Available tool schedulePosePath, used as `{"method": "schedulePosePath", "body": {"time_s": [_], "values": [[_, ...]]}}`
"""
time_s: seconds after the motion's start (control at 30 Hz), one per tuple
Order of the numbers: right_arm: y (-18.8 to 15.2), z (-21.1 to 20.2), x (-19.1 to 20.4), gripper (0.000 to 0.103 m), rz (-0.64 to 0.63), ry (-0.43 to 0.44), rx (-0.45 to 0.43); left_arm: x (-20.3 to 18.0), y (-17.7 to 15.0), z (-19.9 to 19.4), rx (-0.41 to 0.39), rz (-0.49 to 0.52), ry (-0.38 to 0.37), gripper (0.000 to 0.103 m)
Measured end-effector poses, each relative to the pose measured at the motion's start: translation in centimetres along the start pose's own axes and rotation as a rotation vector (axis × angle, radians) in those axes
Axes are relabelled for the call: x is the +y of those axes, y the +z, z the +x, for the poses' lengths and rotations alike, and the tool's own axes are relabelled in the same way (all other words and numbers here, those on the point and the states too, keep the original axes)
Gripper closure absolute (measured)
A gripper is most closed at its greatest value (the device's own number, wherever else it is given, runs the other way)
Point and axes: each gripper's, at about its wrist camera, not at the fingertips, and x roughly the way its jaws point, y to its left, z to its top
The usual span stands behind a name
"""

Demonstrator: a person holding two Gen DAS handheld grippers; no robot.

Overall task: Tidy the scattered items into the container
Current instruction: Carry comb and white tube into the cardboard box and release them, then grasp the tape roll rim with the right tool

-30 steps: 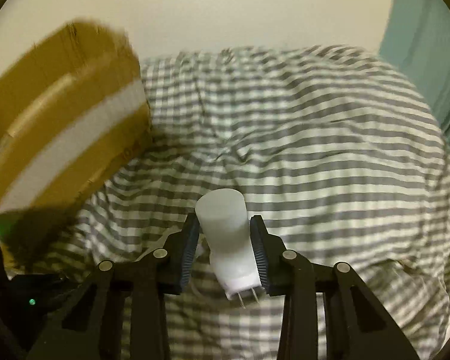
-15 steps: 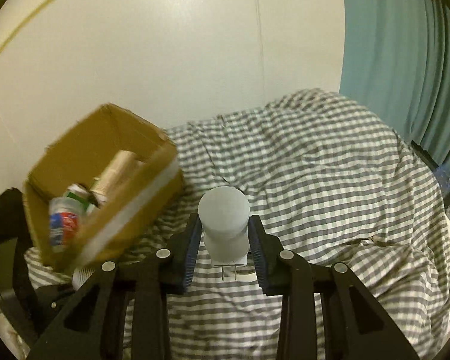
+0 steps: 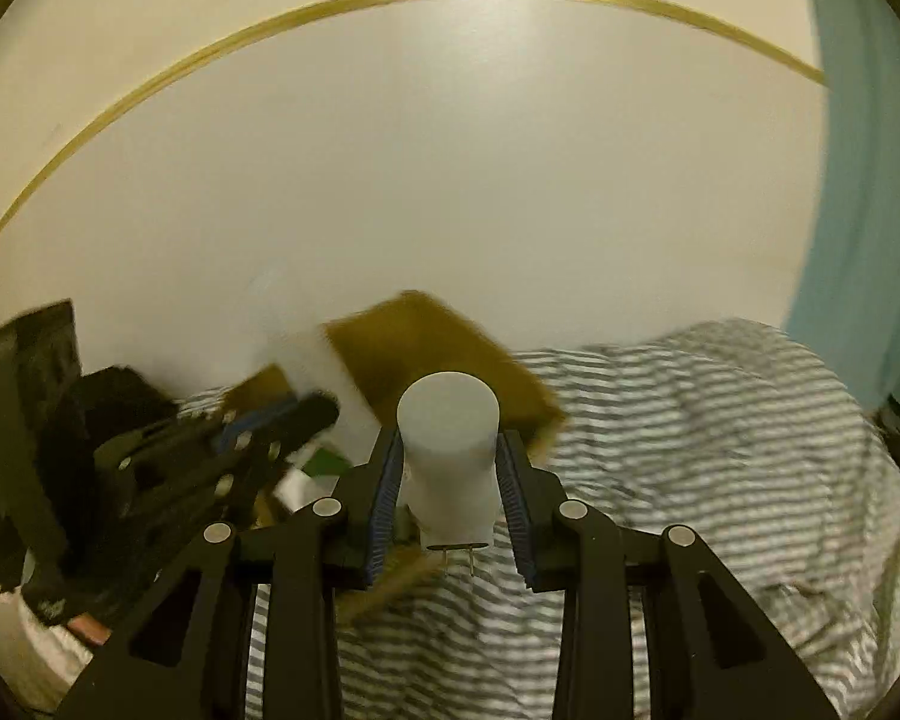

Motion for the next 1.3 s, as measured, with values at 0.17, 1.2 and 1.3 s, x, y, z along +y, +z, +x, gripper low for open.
{"method": "schedulePosePath", "body": {"time_s": [0.17,1.2,1.3], "values": [[0.3,7.2,2.1,0.072,0.016,0.047,0.085,5.3,-1.4,3.9,0.101,-0.057,0.081,0.099],[-14.0,0.1,-15.5,0.047,0.243,-0.221,0.246,-12.2,-10.6,2.8,0.213,0.226,-0.033,0.008],[-15.7,2.0,-17.5,0.047,0.287,-0.193,0.31,-13.2,-14.6,6.7,0.295,0.285,0.004,0.008]]}}
